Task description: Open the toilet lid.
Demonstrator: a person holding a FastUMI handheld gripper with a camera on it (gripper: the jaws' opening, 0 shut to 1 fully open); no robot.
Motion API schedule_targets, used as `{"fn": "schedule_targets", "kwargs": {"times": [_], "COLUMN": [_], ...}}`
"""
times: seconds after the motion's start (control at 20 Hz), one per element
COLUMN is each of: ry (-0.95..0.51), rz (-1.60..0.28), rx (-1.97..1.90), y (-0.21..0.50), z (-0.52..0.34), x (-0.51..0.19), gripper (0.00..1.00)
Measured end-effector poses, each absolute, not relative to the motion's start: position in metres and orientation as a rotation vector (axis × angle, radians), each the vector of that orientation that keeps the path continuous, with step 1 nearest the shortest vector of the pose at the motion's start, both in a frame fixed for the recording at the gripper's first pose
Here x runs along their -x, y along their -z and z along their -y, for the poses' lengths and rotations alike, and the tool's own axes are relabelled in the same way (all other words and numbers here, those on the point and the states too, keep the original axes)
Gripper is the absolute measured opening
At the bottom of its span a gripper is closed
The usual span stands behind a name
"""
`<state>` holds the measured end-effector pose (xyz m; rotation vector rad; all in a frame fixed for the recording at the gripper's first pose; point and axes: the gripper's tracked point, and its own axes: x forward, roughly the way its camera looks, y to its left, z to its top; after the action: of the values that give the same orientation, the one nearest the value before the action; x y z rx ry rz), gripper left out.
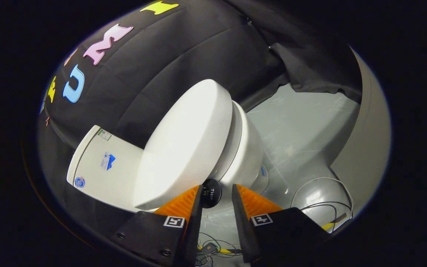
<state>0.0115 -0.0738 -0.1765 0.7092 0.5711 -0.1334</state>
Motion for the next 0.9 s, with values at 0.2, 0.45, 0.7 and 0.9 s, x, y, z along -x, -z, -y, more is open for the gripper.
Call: {"fn": "schedule_targets", "kwargs": {"times": [0.2,0.45,0.7,0.9], "ry": [0.129,0.115,0.129,0.126], "rz": [-0.560,-0.580,-0.559,-0.556], "rx": [-0.831,-0.844,-0.884,-0.873], "y": [0.171,0.170,0.169,0.162], "z": [0.074,0.072,0.082,0.074], "x": [-0.014,-0.014,-0.021,-0.016], "gripper": [0.37,0.21,0.08,0.08]}}
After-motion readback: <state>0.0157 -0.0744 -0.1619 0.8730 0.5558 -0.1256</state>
